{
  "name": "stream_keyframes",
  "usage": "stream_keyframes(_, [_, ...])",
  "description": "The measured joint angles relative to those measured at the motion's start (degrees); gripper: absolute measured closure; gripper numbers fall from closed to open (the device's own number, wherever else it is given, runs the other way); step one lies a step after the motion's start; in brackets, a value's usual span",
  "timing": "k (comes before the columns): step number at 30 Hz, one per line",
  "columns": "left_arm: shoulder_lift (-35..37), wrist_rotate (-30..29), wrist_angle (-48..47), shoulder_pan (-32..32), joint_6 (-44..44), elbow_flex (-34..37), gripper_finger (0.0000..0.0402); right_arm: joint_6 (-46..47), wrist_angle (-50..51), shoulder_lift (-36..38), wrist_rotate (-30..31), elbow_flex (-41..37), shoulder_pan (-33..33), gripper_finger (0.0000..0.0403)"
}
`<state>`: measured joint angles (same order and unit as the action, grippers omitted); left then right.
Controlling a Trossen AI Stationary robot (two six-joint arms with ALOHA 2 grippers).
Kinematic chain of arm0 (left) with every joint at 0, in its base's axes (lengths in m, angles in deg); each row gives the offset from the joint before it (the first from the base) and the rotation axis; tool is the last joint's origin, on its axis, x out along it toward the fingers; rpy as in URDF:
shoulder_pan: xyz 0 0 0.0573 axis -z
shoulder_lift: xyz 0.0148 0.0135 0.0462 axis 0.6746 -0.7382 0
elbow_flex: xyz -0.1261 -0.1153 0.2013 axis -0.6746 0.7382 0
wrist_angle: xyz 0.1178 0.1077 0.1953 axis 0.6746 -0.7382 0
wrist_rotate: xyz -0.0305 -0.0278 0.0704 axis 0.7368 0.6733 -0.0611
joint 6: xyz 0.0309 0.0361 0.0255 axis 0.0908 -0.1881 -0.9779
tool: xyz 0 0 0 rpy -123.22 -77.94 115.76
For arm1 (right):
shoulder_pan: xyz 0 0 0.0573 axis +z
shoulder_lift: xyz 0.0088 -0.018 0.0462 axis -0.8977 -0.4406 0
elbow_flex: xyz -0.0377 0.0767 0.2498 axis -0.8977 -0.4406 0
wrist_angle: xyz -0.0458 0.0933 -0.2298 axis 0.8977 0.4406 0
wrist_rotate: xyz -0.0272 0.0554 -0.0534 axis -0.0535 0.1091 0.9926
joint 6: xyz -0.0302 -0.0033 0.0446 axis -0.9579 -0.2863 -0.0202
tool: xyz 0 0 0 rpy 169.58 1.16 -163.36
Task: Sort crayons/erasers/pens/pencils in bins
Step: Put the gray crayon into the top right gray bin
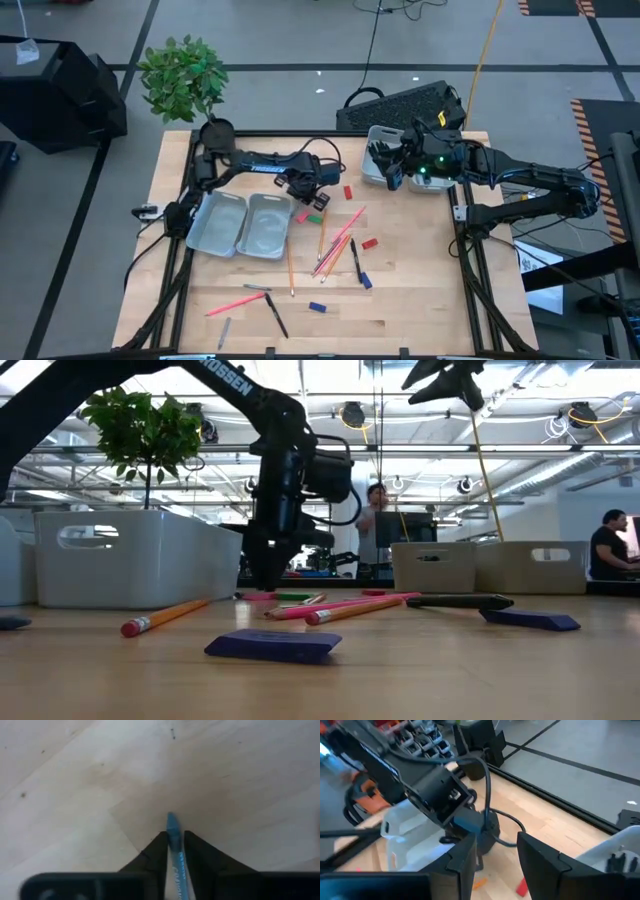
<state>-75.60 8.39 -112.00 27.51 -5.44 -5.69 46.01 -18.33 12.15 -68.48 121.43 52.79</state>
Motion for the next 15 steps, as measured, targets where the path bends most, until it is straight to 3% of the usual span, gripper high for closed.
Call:
stream_keyframes(4, [-0.06,-2.76,-0.30,0.39,-1.32,0.12,0.0387,-0.74,-3.51,0.02,-3.29,0.02,0.67,0.0268])
stream_keyframes(11, [0.63,-1.93,-0.61,-1.71,-2.42,0.27,0.0364,-6.56,-0.57,0.04,-5.94,0.04,3.67,0.0268])
stream_keyframes(15, [3.42,-3.39,0.31,-3.18,-3.37,0.06,0.0374,-11.03,2.32,0.04,-5.89,0.06,4.41,0.0268])
